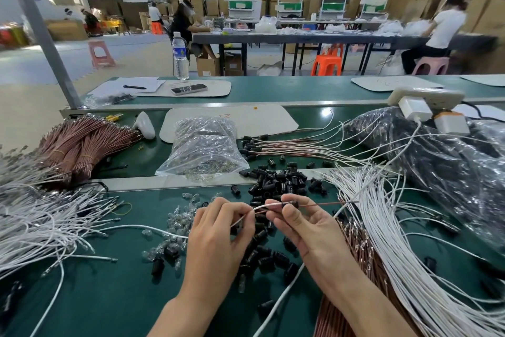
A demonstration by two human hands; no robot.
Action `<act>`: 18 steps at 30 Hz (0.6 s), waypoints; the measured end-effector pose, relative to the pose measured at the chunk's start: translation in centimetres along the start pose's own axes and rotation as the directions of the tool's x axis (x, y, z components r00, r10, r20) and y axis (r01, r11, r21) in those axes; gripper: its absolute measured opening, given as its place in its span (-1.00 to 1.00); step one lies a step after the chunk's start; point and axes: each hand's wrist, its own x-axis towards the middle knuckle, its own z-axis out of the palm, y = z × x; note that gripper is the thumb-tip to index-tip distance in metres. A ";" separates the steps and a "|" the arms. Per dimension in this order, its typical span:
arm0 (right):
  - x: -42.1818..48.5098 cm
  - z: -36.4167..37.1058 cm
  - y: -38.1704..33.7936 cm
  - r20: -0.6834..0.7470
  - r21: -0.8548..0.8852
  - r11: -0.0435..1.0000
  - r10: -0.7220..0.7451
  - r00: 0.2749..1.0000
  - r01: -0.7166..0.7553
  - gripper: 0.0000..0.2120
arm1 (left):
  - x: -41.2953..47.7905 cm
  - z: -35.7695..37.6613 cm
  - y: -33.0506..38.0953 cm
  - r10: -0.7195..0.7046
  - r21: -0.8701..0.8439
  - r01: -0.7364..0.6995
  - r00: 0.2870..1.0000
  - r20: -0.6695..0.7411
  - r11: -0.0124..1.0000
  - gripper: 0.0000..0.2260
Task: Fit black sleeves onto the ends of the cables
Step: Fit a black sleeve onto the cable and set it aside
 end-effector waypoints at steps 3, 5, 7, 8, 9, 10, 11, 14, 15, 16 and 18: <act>-0.1 0.1 -0.1 0.009 -0.028 1.000 -0.007 1.000 0.008 -0.67 | 0.0 0.0 0.0 0.002 0.012 -0.002 1.000 0.005 1.000 -0.81; -0.2 0.2 -0.2 -0.012 -0.038 0.999 -0.012 1.000 0.012 -0.75 | 0.0 -0.1 0.1 0.017 0.019 -0.017 1.000 0.012 1.000 -0.81; -0.2 0.3 -0.2 -0.030 -0.047 0.999 -0.022 0.999 0.021 -0.77 | 0.0 -0.1 0.1 0.024 0.005 -0.024 0.999 0.035 1.000 -0.81; -0.3 0.4 -0.2 -0.040 -0.056 0.998 -0.031 0.999 0.029 -0.75 | -0.1 -0.1 0.1 0.029 -0.008 -0.029 0.998 0.049 1.000 -0.82; -0.3 0.4 -0.2 -0.052 -0.066 0.997 -0.042 0.998 0.038 -0.73 | -0.1 -0.1 0.1 0.037 -0.024 -0.035 0.997 0.062 0.999 -0.82; -0.3 0.4 -0.3 -0.066 -0.076 0.996 -0.051 0.997 0.046 -0.71 | -0.1 -0.1 0.1 0.043 -0.042 -0.040 0.996 0.074 0.998 -0.82; -0.3 0.3 -0.3 -0.078 -0.083 0.995 -0.058 0.995 0.051 -0.70 | -0.1 -0.1 0.2 0.046 -0.061 -0.041 0.995 0.085 0.997 -0.82; -0.3 0.1 -0.3 -0.106 -0.090 0.995 -0.063 0.992 0.054 -0.70 | -0.1 -0.1 0.2 0.049 -0.102 -0.039 0.994 0.101 0.994 -0.82; -0.3 0.1 -0.3 -0.108 -0.095 0.994 -0.063 0.992 0.053 -0.69 | -0.1 -0.1 0.2 0.048 -0.110 -0.037 0.993 0.104 0.993 -0.82; -0.3 0.1 -0.3 -0.104 -0.099 0.994 -0.061 0.993 0.050 -0.69 | -0.1 -0.1 0.2 0.045 -0.118 -0.032 0.993 0.108 0.993 -0.83; -0.3 0.1 -0.3 -0.085 -0.093 0.995 -0.052 0.995 0.044 -0.69 | -0.1 -0.1 0.2 0.031 -0.125 -0.017 0.993 0.112 0.992 -0.84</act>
